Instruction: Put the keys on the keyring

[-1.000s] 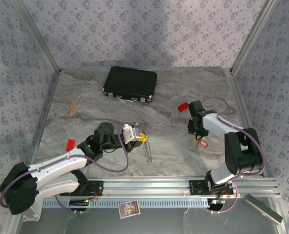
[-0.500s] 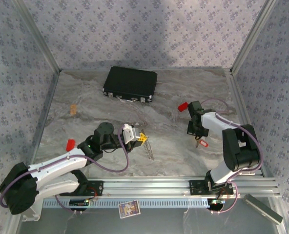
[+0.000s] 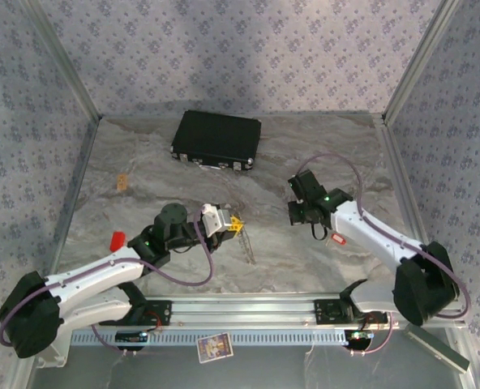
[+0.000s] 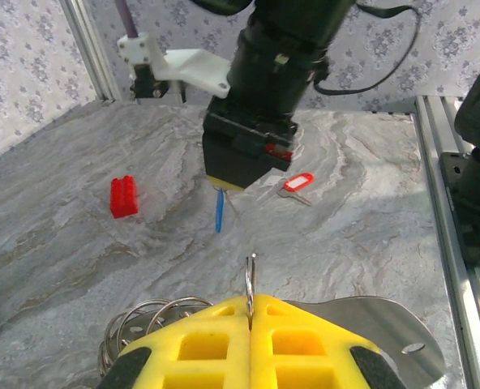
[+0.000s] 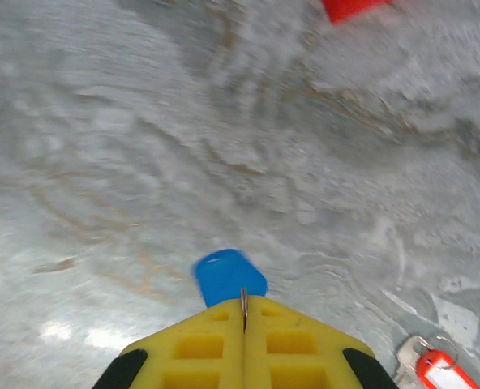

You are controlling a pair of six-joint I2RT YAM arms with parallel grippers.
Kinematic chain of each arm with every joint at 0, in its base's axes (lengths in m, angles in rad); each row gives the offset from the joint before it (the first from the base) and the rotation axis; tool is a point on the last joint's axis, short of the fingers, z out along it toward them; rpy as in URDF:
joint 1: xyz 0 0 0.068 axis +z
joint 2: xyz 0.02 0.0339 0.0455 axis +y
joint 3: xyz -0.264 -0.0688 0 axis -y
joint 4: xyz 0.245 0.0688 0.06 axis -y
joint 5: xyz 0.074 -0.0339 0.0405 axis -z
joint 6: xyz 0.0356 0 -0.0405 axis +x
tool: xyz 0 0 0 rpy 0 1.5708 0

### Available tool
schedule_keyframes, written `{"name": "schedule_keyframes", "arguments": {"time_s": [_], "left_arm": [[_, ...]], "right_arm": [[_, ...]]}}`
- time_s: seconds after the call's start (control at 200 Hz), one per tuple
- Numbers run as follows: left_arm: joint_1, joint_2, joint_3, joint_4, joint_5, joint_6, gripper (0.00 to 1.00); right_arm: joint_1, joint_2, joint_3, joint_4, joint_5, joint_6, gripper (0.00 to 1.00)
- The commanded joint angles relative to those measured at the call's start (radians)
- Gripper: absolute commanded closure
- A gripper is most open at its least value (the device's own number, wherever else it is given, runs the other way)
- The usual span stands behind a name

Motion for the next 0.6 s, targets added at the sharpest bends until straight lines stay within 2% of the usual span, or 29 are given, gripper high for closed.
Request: {"name": "schedule_keyframes", "arguments": {"time_s": [0.0, 0.1, 0.295, 0.495, 0.595], "left_arm": [[-0.003, -0.033, -0.012, 0.066, -0.008, -0.015, 1.00], [-0.003, -0.036, -0.016, 0.073, -0.014, -0.024, 1.00], [-0.003, -0.037, -0.020, 0.085, -0.096, -0.058, 1.00], [-0.003, -0.053, -0.015, 0.062, -0.086, -0.048, 1.00], [-0.003, -0.056, -0.016, 0.057, -0.079, -0.049, 1.00]], "right_arm": [[0.046, -0.058, 0.029, 0.037, -0.013, -0.104, 1.00], [0.107, -0.105, 0.023, 0.073, -0.071, -0.183, 1.00], [0.230, -0.241, -0.070, 0.245, -0.215, -0.364, 1.00], [0.255, -0.330, -0.132, 0.323, -0.385, -0.512, 1.00], [0.263, -0.343, -0.143, 0.332, -0.425, -0.547, 1.00]]}}
